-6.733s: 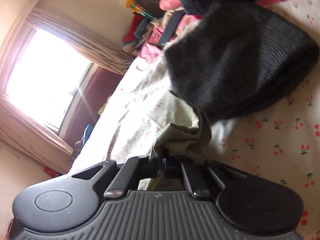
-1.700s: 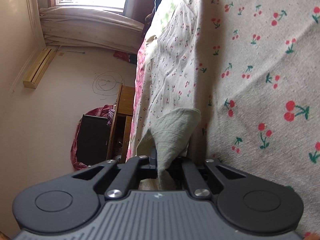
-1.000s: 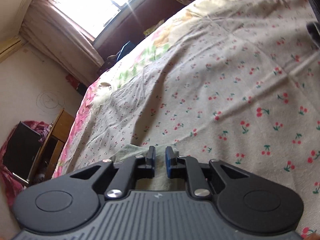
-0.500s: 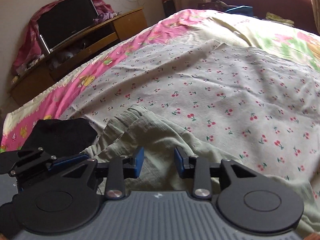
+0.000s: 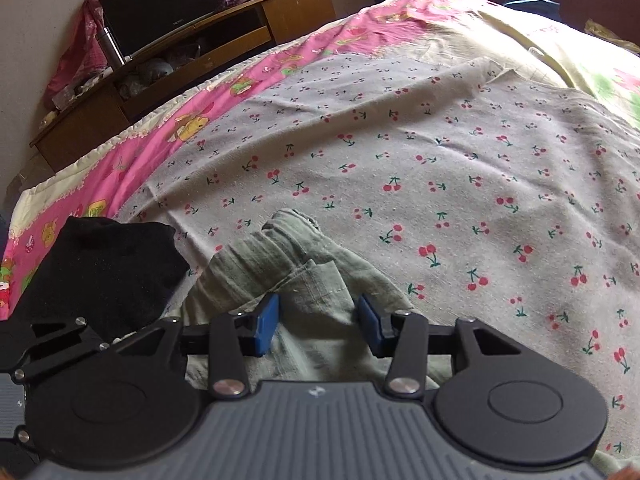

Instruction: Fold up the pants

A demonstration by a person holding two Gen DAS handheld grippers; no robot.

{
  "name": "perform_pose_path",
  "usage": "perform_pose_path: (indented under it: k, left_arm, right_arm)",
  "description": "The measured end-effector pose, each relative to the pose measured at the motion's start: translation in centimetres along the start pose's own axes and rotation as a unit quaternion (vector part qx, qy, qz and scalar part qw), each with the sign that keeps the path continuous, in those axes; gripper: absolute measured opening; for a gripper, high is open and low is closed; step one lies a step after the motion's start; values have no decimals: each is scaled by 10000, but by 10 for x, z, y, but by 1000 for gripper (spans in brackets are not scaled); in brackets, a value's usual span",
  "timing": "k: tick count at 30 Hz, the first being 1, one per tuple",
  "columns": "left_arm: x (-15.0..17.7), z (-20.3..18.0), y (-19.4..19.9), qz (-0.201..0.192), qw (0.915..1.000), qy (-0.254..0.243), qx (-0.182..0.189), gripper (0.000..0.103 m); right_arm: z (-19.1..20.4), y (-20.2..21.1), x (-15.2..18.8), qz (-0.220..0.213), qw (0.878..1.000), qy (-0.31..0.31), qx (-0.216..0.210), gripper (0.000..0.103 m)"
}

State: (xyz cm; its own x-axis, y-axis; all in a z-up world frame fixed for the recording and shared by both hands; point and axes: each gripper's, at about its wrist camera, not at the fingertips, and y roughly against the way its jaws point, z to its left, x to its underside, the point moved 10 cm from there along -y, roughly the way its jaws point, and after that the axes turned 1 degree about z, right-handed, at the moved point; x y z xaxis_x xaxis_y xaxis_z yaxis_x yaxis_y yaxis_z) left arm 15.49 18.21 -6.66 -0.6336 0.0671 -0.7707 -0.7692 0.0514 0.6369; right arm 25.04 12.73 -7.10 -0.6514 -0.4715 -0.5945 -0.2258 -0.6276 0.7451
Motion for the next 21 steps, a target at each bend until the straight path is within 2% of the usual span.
perform_pose_path:
  k: [1,2,3,4,5,8,12,16,18,19,21]
  left_arm:
    - [0,0,1,-10,10000,7,6,52]
    - [0,0,1,-20,10000,11,6,48]
    - [0,0,3,-51,10000,13,6,45]
    - [0,1,4,-80,10000,14,6,34]
    - [0,0,8,-131,9999,43,58,32]
    - [0,2,20,-255,9996,108,15,32]
    - [0,4,27,-289,9988,-154,-369,32]
    - [6,6,19,38,9992,-172,-364,32]
    - [5,7,23,13,9992,-151,-366,33]
    - [5,8,26,-25,9991,-138,-393,33]
    - [3,8,33,-95,9986,-173,-482,33]
  right_arm:
    - [2,-2,0,32,10000,11,-32,43]
    - [4,-2,-1,30,10000,81,19,30]
    - [6,-2,-1,41,9999,125,53,22]
    - [9,-2,-2,63,9999,129,32,13]
    - [11,0,-2,50,9999,124,45,12]
    - [25,5,-8,-71,9994,324,110,11]
    - [36,-2,-19,-308,9989,340,65,11]
    - [26,-21,-12,-246,9992,145,293,18]
    - [25,-10,-11,-482,9981,67,373,25]
    - [23,-1,-11,-594,9973,46,437,33]
    - [16,24,-11,-903,9943,-8,565,34]
